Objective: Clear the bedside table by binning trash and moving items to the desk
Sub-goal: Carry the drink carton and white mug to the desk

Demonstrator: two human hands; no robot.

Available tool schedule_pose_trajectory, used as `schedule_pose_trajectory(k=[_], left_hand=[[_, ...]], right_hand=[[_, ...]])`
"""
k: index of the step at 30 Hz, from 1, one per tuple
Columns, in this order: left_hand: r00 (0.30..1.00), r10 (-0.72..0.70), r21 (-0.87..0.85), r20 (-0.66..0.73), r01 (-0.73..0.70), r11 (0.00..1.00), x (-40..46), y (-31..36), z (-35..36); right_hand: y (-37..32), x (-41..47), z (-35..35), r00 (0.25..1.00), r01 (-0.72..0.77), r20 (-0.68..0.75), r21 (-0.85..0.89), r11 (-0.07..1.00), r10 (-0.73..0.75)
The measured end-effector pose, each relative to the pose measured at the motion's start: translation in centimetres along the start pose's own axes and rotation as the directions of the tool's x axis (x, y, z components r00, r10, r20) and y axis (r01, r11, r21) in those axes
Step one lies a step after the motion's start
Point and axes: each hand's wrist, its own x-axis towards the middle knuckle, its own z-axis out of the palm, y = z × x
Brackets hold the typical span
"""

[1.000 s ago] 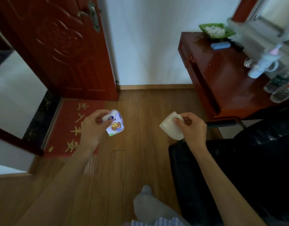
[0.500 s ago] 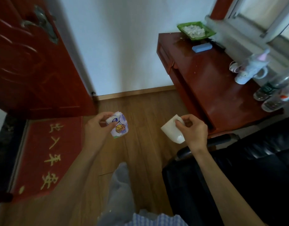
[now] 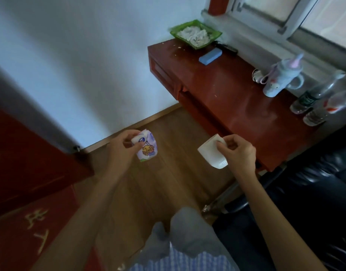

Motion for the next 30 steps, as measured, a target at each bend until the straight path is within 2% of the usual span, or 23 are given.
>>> schedule_pose_trajectory(k=[6, 13, 21, 24, 30], left_hand=[[0.993, 0.028, 0.092, 0.115, -0.038, 0.995, 7.8, -0.1, 3.0], [0.969, 0.135, 0.058, 0.207, -0.15, 0.987, 18.3, 2.1, 8.9], [0.945, 0.115, -0.011, 0.307, -0.117, 0.993, 29.6, 6.5, 17.1], [0.924, 0.093, -0.03, 0.372, -0.089, 0.996, 32.2, 7.4, 19.9], [0.836, 0.151, 0.019, 0.528, -0.189, 0.982, 36.9, 9.5, 26.0]], right_hand=[[0.8, 5.2, 1.1, 0.996, -0.086, -0.041, -0.026, 0.996, 0.085], [2.6, 14.6, 2.1, 0.982, -0.138, -0.133, -0.009, 0.99, 0.135], [3.9, 25.3, 1.1, 0.955, -0.208, -0.203, 0.061, 0.976, 0.216], [4.4, 27.8, 0.6, 0.941, -0.233, -0.234, 0.079, 0.969, 0.245], [5.9, 31.3, -0.2, 0.882, -0.328, -0.318, 0.115, 0.937, 0.348]])
